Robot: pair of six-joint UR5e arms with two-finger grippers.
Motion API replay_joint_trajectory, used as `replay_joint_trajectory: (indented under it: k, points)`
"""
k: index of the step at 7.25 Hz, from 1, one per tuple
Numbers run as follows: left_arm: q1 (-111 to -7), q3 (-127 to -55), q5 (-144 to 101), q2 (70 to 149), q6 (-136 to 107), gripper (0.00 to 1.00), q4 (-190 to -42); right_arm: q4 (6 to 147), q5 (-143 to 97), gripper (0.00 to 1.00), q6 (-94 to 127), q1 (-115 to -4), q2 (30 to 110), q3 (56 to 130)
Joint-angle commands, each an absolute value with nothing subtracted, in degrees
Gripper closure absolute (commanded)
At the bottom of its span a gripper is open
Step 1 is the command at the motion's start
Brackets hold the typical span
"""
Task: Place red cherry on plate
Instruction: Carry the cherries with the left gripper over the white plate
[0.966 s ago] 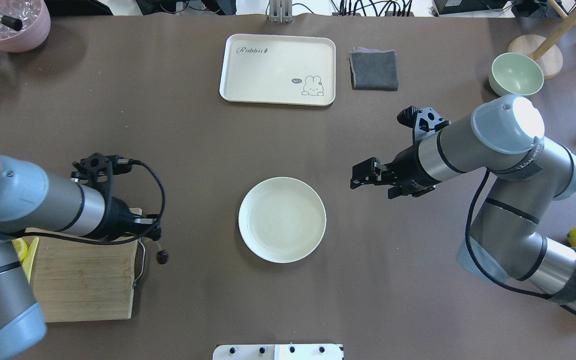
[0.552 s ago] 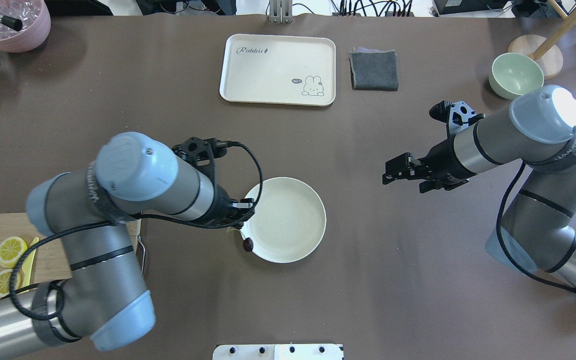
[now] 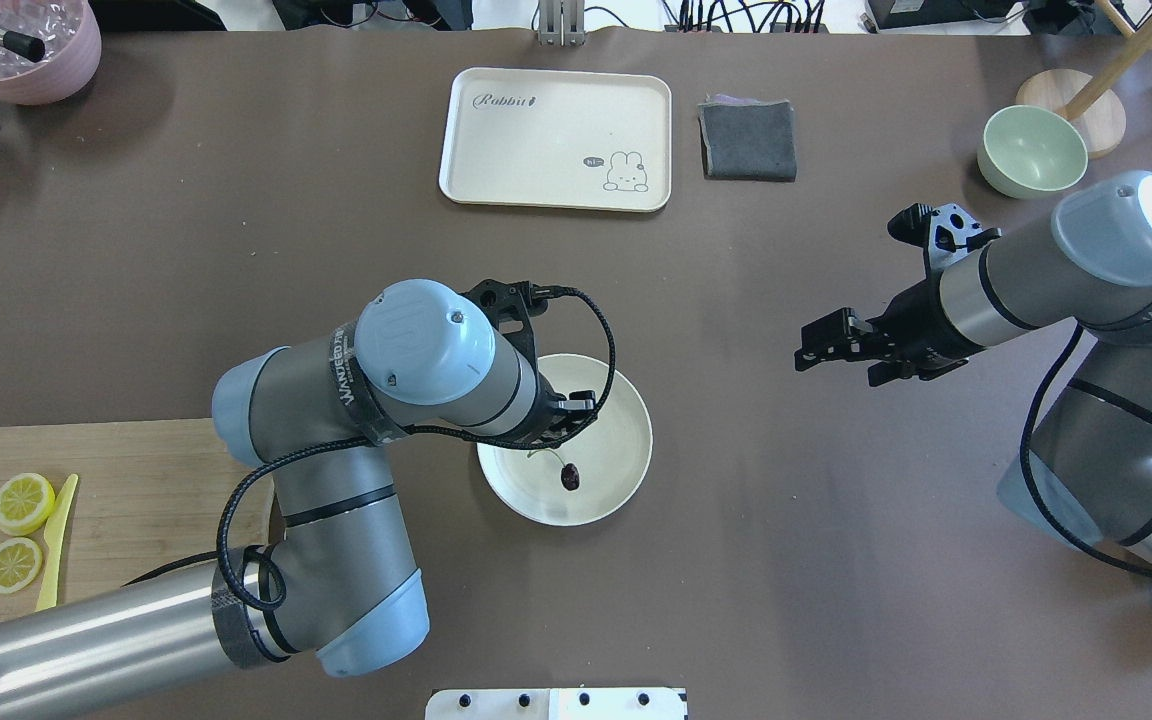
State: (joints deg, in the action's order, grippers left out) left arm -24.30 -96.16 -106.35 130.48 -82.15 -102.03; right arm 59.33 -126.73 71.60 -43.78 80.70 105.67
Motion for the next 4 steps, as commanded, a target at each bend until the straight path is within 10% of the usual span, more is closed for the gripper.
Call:
replay_joint_trajectory:
  k: [1, 4]
  points:
    - [-24.43, -95.54, -106.08, 130.61, -82.0, 0.03, -102.31, 59.33, -126.74, 0.0, 71.54, -43.86, 80.86, 105.82]
    - [-24.61, -96.93, -108.18, 130.17, -80.42, 0.03, -98.26, 59.33, -126.74, 0.0, 71.63, -43.86, 81.56, 106.26]
